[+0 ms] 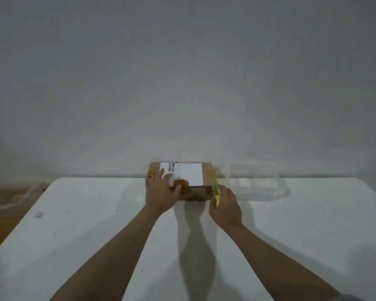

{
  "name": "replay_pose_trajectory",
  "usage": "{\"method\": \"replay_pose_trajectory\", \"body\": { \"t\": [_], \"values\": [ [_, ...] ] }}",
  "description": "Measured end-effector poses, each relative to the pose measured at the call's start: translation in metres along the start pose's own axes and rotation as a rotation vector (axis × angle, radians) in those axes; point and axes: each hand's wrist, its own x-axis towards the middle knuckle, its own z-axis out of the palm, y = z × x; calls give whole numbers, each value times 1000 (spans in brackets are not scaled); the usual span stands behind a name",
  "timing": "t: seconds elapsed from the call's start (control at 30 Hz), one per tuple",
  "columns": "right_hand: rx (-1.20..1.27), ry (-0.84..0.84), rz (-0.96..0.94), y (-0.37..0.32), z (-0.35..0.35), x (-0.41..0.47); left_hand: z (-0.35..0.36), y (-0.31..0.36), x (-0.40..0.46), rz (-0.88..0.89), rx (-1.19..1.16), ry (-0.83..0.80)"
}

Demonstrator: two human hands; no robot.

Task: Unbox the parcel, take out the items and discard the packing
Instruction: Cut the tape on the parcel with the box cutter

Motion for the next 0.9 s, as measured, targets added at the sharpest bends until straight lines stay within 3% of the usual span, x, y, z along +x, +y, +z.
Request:
{"method": "replay_pose_trajectory", "body": {
  "t": [0.17,0.37,0.73,0.9],
  "values": [
    [-38,38,135,7,28,7,20,-17,13,-15,55,28],
    [-127,114,175,9,45,17,41,-29,22,23,24,176],
    [-110,-131,319,7,21,16,43,-27,19,-20,75,238],
    [10,-121,300,11,12,13,39,-25,22,-57,60,154]
  ]
}}
